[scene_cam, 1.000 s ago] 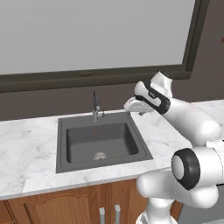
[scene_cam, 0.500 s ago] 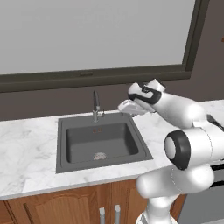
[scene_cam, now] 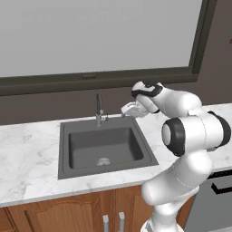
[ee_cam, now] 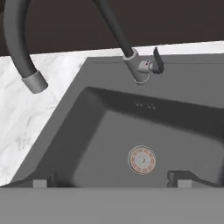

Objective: Turn on the sink faucet and place the jug under the water for a few seconds to fill it up.

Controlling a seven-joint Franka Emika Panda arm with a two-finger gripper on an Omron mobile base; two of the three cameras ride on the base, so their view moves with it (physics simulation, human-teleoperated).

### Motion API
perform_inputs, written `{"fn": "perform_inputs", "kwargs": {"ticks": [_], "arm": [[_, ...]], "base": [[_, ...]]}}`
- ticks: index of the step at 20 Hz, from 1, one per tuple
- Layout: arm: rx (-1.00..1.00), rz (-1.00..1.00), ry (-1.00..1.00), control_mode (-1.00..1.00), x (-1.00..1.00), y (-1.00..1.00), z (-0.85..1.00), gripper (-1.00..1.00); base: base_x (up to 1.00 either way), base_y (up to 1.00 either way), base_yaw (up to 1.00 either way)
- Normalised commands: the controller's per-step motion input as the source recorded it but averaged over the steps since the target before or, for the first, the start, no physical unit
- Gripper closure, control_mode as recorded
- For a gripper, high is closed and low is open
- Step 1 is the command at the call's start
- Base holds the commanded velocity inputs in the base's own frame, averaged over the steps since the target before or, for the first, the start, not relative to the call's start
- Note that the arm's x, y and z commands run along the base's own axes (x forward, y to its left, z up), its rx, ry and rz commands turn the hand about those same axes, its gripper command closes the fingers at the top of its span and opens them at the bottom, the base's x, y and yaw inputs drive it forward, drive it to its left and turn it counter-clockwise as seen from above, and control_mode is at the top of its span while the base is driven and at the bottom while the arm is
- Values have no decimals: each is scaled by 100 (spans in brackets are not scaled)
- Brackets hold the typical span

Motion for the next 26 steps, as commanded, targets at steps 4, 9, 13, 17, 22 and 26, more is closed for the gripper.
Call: {"fn": "perform_inputs", "kwargs": {"ticks": [4, 9, 13, 17, 22, 26], "arm": [[1, 1, -3, -100, 45, 13, -14, -100], [4, 0, -4, -100, 17, 13, -24, -100], [7, 0, -8, -100, 22, 13, -41, -100], [4, 0, -11, -100, 28, 6, -25, -100], [1, 0, -11, -100, 31, 4, -18, -100], [0, 0, -5, -100, 36, 13, -3, -100]], "base": [[0, 0, 0], [0, 0, 0], [0, 0, 0], [0, 0, 0], [0, 0, 0], [0, 0, 0]]}}
